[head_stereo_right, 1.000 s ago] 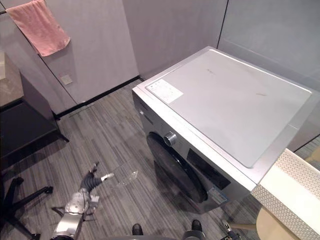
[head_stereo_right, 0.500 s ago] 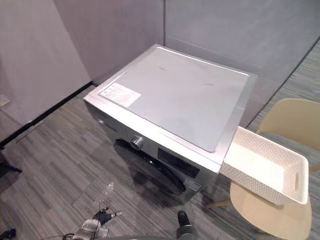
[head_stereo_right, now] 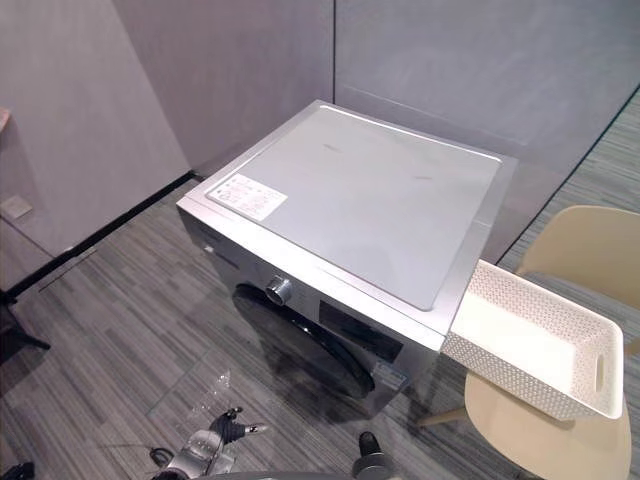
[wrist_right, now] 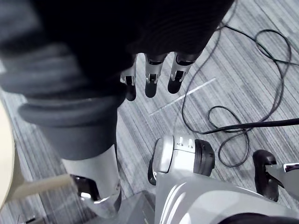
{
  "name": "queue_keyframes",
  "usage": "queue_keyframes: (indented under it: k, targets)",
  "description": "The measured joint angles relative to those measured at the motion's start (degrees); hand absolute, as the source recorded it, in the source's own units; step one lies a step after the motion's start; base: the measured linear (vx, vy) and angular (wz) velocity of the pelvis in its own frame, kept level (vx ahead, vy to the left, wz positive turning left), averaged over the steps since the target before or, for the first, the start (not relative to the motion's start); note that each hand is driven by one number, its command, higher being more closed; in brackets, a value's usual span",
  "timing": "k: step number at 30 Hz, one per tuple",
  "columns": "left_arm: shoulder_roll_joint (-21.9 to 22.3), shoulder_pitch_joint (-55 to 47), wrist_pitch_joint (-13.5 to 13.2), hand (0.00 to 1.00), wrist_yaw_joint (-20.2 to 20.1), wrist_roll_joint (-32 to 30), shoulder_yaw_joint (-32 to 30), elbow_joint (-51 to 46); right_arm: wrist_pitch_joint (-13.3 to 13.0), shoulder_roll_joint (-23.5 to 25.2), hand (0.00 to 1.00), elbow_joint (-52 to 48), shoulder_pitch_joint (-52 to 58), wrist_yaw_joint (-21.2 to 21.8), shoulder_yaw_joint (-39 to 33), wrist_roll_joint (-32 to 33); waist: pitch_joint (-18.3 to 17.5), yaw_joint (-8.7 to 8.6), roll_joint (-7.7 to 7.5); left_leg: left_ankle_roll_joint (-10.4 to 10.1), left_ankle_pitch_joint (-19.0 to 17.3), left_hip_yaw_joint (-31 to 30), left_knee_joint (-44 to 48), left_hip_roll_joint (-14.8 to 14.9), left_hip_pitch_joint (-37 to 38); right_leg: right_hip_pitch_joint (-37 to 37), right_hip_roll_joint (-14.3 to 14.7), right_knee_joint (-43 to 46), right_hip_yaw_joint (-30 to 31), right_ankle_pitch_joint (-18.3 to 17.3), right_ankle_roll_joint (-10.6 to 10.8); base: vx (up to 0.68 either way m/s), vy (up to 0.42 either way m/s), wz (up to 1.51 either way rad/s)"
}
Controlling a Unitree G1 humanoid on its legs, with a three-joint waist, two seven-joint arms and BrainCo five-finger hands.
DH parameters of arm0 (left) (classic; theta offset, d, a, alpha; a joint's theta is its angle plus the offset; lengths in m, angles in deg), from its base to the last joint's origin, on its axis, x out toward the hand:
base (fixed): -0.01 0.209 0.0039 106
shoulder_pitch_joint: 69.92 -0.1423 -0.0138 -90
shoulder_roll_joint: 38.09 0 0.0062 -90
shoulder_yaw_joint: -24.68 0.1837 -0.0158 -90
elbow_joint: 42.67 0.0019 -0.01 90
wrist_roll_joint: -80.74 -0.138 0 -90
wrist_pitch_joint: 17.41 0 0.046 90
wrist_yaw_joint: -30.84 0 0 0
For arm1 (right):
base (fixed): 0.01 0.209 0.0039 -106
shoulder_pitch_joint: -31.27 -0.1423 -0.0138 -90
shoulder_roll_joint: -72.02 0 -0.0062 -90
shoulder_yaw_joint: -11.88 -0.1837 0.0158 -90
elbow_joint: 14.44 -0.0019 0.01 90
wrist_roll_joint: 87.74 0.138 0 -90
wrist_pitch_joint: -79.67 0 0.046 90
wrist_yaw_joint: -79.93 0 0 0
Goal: Pick up the laundry basket with both hands and put the clothes into the washing machine.
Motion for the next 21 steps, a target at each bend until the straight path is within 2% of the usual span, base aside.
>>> queue_keyframes:
  k: [2, 5, 10, 12, 15, 18, 21]
  targets:
    - [-0.58, -2.26, 0.0, 0.0, 0.35, 3.45, -4.26, -0.06, 0.03, -0.74, 0.0, 0.07, -0.86, 0.11, 0.09, -0.55, -0.04, 1.34, 0.31, 0.02, 0.03, -1.68, 0.4, 0.0, -0.04, 0.59, -0.1, 1.32, -1.43, -0.89, -0.13, -0.02, -0.018, 0.36]
    - [-1.1, -4.72, 0.03, 0.0, 1.77, 7.9, -7.42, -0.1, -0.01, -1.75, 0.0, 0.06, -2.7, 0.29, 0.24, -1.23, 0.06, 2.62, 0.66, 0.18, 0.17, -4.29, 0.82, -0.21, -0.14, 0.71, -0.49, 4.94, -3.82, -3.28, -0.09, -0.02, -0.014, 0.45]
    - [-0.58, -7.31, -0.13, 0.0, 3.43, 13.67, -11.19, -0.13, -0.03, -2.6, 0.0, 0.12, -5.17, 0.21, 2.46, -2.84, 0.43, 3.45, 0.43, 0.42, 0.85, -10.03, 2.35, -0.8, -2.51, 0.23, -1.36, 10.98, -8.93, -7.53, -0.36, -0.02, -0.028, 0.64]
    - [-0.28, -7.18, -0.26, 0.0, 3.77, 15.78, -12.56, -0.45, -0.06, -3.31, 0.0, 0.09, -5.81, 0.19, 2.43, -2.96, 2.54, 4.39, -0.23, 0.67, 0.64, -12.65, 5.1, -1.51, -4.16, 0.04, -2.67, 15.7, -11.11, -10.57, -0.25, -0.07, -0.031, 0.73]
    - [-0.16, -7.32, -0.29, 0.0, 3.97, 16.92, -13.89, -1.05, -0.17, -3.46, 0.0, -0.58, -6.45, -0.05, 2.46, -3.62, 3.32, 5.68, -0.82, 1.16, 0.63, -15.23, 6.75, -3.07, -6.78, -2.37, -4.93, 21.78, -13.7, -14.14, -0.24, -0.1, -0.028, 0.63]
    - [0.36, -7.39, -0.29, 0.0, 5.16, 17.4, -14.22, -1.29, -0.2, -2.41, 0.0, -2.9, -6.32, -0.29, 2.44, -4.02, 3.67, 5.81, -0.36, 2.8, 1.47, -12.6, 5.71, -2.89, -8.25, -2.56, -6.51, 22.39, -16.73, -14.99, 0.46, -0.05, -0.006, 0.57]
    - [0.87, -7.36, -0.35, 0.0, 6.02, 17.92, -15.95, -1.45, -0.3, -1.21, 0.0, -4.46, -6.59, -1.19, 2.46, -3.91, 3.9, 6.53, -0.56, 2.33, 1.77, -9.41, 5.82, -2.2, -8.7, -2.64, -6.82, 20.28, -16.36, -14.77, 1.3, 0.03, 0.025, 0.11]
